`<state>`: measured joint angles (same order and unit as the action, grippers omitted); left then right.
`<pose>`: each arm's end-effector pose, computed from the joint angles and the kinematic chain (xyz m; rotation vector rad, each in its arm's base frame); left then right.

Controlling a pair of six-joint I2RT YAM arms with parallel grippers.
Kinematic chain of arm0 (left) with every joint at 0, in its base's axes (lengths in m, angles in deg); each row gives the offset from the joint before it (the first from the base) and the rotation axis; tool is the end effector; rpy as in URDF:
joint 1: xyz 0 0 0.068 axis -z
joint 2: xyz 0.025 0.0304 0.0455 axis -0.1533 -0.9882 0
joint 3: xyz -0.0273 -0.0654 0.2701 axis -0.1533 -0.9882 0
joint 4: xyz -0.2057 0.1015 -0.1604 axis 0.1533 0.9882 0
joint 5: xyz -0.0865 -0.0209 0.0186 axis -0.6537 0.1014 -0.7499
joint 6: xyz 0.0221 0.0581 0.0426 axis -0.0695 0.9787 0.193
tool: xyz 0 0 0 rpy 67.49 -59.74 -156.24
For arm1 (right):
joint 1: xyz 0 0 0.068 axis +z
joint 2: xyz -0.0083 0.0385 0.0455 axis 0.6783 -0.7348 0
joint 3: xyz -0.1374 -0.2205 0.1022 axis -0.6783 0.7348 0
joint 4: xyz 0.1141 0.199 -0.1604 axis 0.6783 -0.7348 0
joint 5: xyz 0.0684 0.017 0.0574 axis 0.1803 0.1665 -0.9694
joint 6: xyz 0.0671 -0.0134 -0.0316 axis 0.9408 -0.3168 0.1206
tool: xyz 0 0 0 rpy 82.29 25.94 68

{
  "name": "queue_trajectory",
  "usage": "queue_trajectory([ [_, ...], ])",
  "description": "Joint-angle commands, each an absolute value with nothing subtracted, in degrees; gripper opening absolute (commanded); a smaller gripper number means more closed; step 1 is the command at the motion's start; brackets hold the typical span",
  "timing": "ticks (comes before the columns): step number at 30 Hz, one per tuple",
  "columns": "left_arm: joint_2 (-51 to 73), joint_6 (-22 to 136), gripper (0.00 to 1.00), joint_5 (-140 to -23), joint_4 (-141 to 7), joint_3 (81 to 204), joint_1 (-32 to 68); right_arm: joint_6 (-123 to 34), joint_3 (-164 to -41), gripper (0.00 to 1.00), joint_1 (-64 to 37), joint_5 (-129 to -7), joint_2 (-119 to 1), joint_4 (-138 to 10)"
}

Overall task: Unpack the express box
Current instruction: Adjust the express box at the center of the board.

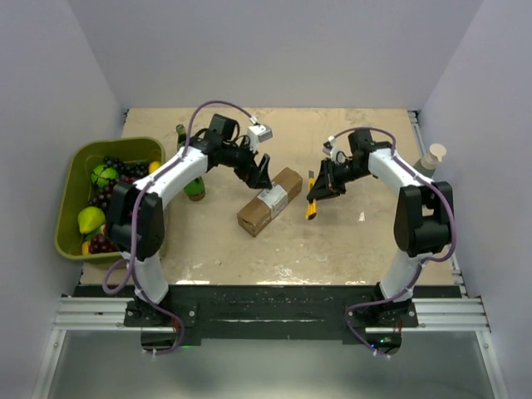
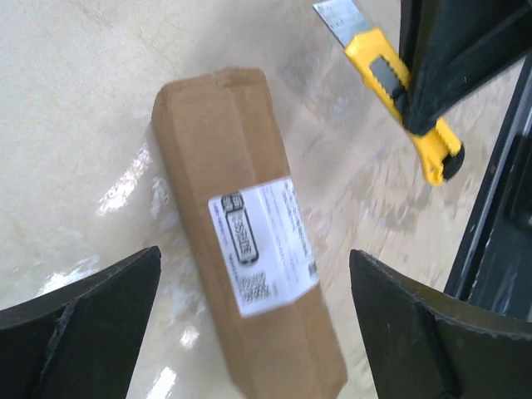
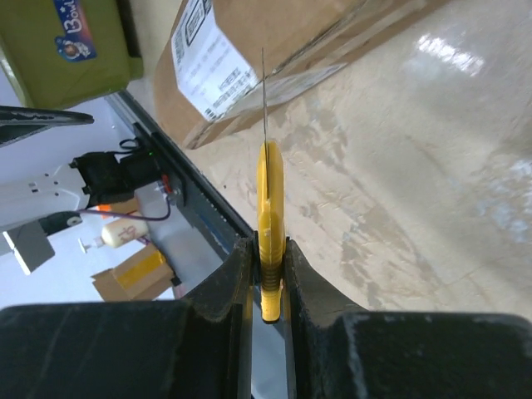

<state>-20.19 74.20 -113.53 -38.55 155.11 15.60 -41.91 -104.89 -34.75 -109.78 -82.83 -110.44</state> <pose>0.3903 -0.2226 0.2403 0.9321 2.1811 -1.0014 0.3743 0.1010 0.1972 -0.1365 2.7261 1.2907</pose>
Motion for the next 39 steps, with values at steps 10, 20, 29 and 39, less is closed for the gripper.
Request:
queue_trajectory([
  [10, -3.9, 111.3, 0.99, -109.7, -20.4, 137.1, 15.3, -41.9, -100.7, 0.00, -35.2, -110.1, -75.3, -109.6],
  [20, -6.4, 94.4, 0.94, -99.7, -41.3, 131.0, 18.1, -41.1, -101.6, 0.00, -35.2, -110.1, -76.8, -107.9],
  [29, -4.0, 93.0, 0.96, -113.2, -45.7, 129.8, 28.6, -44.0, -103.8, 0.00, -35.9, -108.6, -77.3, -109.4],
  [39, 1.4, 94.9, 1.00, -101.9, -41.5, 128.9, 21.4, -50.0, -112.7, 0.00, -36.8, -112.1, -84.2, -112.9],
])
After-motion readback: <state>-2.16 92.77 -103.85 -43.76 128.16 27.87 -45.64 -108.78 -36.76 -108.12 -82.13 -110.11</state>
